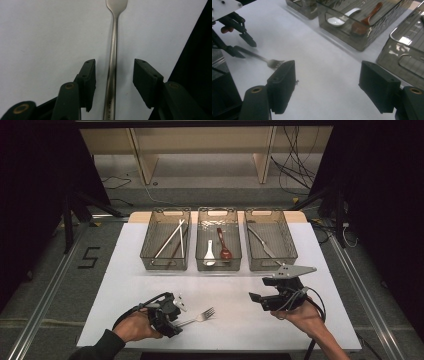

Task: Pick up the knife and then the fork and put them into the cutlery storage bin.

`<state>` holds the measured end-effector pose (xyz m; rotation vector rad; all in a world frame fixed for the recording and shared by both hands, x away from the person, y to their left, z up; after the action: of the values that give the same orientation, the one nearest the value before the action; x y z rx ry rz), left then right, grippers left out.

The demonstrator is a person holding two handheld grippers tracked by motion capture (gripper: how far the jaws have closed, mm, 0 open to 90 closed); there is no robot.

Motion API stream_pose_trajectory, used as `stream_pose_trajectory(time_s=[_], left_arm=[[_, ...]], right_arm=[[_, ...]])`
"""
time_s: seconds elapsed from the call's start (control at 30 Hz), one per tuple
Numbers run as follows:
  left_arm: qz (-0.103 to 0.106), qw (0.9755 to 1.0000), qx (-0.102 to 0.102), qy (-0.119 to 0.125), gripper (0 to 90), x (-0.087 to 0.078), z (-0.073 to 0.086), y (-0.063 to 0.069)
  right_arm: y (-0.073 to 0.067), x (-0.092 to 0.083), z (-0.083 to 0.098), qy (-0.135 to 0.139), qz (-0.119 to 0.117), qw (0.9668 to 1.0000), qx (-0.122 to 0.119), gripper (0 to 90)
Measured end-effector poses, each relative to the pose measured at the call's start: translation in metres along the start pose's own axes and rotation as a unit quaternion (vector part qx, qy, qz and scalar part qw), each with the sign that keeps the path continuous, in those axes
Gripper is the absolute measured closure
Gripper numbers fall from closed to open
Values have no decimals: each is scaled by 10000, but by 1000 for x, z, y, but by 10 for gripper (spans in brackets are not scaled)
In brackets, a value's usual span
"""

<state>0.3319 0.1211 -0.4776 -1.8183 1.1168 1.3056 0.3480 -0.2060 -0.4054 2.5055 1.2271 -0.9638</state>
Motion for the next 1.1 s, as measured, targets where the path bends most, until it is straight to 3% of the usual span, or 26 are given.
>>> stream_pose_trajectory(time_s=[0.17,0.43,0.53,0.73,1.1], left_arm=[[-56,9998,145,-106,612,3,-1,1],[-74,9993,207,-300,688,6,-3,-1],[-68,9994,199,-263,716,6,-4,0],[-94,9984,360,-421,777,7,-8,0],[-68,9988,245,-423,818,7,-9,-1]], right_arm=[[-5,0,4,-50,-38,10000,-28,302],[-9,-1,4,-39,-80,10000,-40,303],[-10,-1,5,-39,-85,9999,-50,303],[-11,0,5,-74,-92,9999,-82,308],[-13,2,5,-125,-81,9998,-114,311]])
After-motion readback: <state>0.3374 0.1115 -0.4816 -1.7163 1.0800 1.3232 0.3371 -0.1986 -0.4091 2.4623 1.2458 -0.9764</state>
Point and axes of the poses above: each handheld gripper's, and its own axes: x roughly forward along the jaws, z roughly out of its underside, y roughly to its right, the point moved 2 cm from there along x, roughly forward along the jaws, and after that the axes turned 3 degrees about -z, right-handed, at the moved point
